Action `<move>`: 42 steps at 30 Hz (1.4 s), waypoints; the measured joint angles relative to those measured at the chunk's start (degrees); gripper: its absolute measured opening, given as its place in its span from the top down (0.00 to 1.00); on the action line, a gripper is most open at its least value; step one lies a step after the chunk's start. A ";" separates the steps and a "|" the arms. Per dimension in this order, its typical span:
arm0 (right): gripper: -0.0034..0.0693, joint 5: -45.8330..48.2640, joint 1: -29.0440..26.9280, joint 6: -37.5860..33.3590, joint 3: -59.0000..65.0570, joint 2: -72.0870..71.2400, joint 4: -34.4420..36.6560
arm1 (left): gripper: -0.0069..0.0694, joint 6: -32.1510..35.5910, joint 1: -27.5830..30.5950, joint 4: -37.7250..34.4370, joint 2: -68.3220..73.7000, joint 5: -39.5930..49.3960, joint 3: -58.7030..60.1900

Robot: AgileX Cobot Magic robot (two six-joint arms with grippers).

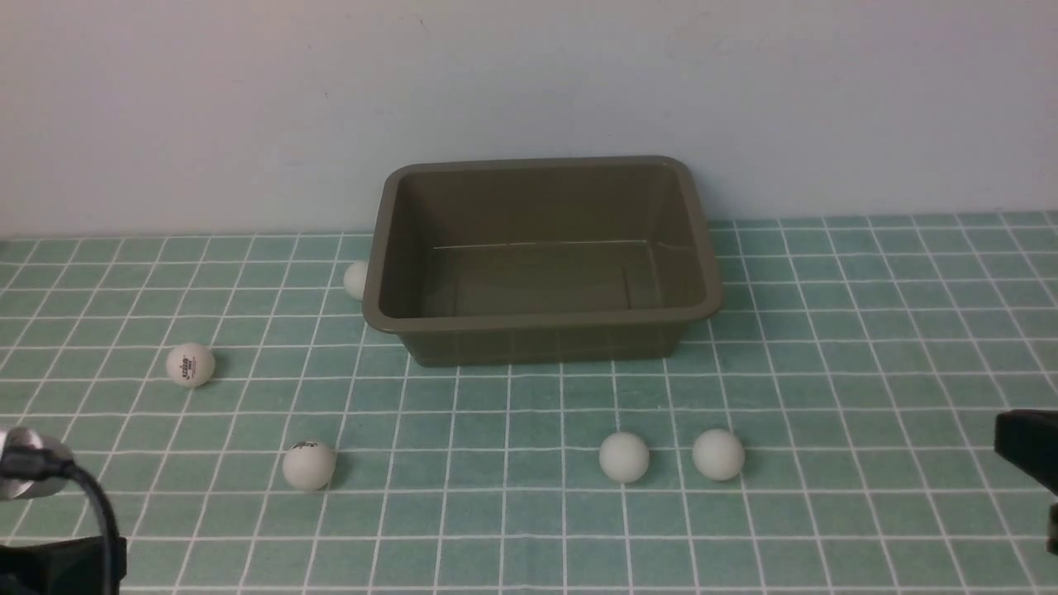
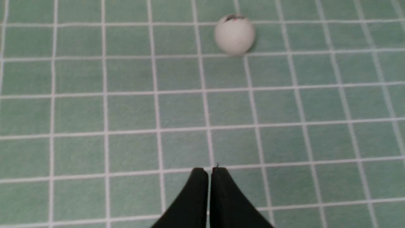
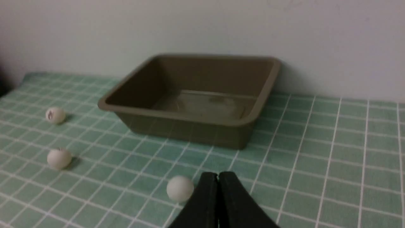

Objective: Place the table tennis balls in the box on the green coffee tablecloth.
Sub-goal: 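Reach for and grasp a ping pong ball on the table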

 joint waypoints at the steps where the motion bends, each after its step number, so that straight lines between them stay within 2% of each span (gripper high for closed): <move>1: 0.97 0.00 0.00 2.50 -0.70 2.04 -2.63 | 0.91 -2.12 0.00 3.96 2.46 0.73 -0.57; 3: 0.97 0.12 0.29 8.86 -2.72 7.02 -9.91 | 0.91 -5.70 0.00 9.09 5.23 1.61 -1.40; 4: 0.97 0.12 0.72 10.87 -3.29 8.57 -11.65 | 0.91 -7.82 0.00 12.40 7.02 2.22 -2.04; 8: 0.97 0.35 4.38 16.53 -5.78 13.61 -17.94 | 0.91 -12.53 0.00 18.33 11.07 3.05 -3.79; 15: 0.97 -1.47 15.17 19.56 -8.08 20.31 -21.34 | 0.91 -12.68 0.00 18.46 15.30 1.59 -6.54; 24: 0.95 -2.01 16.06 21.29 -8.51 23.38 -21.39 | 0.90 -11.61 0.00 16.31 15.55 1.48 -6.54; 30: 0.82 -1.59 16.06 21.69 -8.51 23.38 -19.33 | 0.78 -10.69 0.00 12.28 15.55 1.80 -6.54; 32: 0.76 -1.52 16.06 22.02 -8.51 23.38 -19.19 | 0.65 -10.69 0.00 11.84 15.55 2.18 -6.54; 37: 0.60 -1.52 16.06 22.53 -8.51 23.38 -19.19 | 0.42 -10.69 0.00 11.79 15.55 2.40 -6.54; 42: 0.44 -2.60 16.12 22.73 -8.51 23.49 -18.68 | 0.28 -10.69 0.00 9.42 15.55 2.15 -6.54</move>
